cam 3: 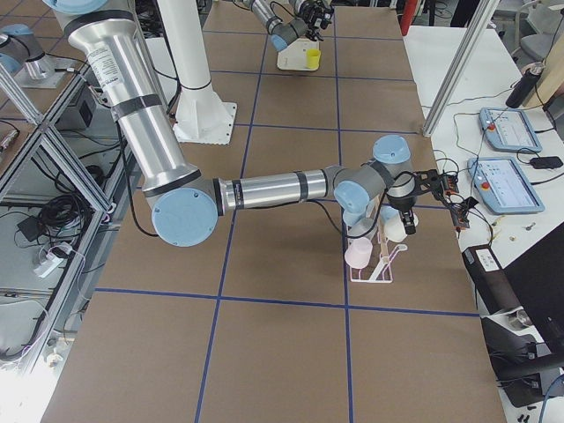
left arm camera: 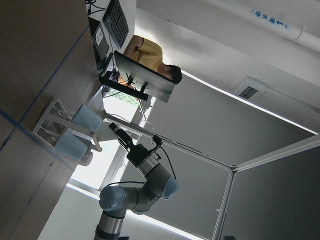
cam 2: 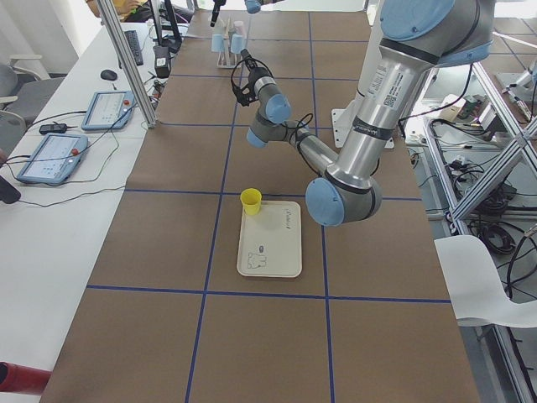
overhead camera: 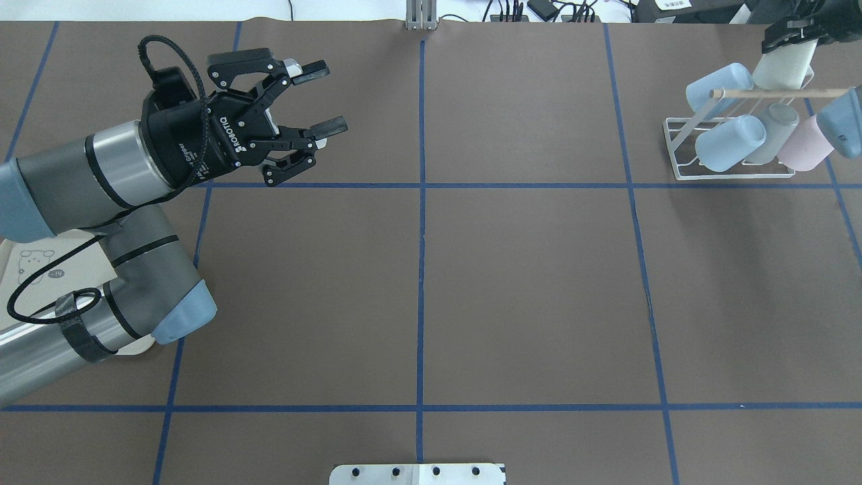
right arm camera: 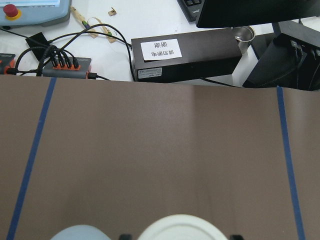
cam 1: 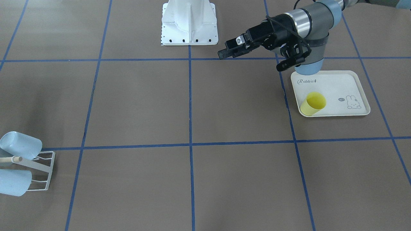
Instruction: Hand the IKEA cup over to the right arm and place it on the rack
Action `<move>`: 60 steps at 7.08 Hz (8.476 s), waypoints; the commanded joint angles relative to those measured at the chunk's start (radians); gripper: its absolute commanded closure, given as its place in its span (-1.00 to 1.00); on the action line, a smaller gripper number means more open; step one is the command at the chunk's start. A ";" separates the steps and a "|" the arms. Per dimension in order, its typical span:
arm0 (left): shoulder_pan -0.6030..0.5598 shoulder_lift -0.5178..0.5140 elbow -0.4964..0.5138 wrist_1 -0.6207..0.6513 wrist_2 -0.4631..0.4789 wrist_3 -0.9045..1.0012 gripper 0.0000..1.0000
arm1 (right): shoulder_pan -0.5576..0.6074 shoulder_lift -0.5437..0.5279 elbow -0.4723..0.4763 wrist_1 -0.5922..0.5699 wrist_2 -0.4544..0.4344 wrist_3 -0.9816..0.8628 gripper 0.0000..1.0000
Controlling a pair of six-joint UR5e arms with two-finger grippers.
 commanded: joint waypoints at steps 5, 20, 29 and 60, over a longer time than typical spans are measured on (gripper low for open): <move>0.000 0.000 -0.004 0.000 0.000 0.000 -0.38 | -0.016 -0.002 -0.003 0.000 -0.046 0.001 0.28; -0.374 0.443 -0.108 0.708 -0.376 1.299 -0.35 | -0.301 0.088 0.285 -0.006 -0.137 0.616 -1.00; -0.203 0.499 -0.139 1.075 -0.385 1.308 -0.37 | -0.324 0.100 0.273 -0.006 -0.152 0.616 -1.00; 0.038 -0.078 -0.197 0.457 -0.006 0.231 1.00 | -0.412 0.099 0.851 -0.009 -0.086 1.590 -1.00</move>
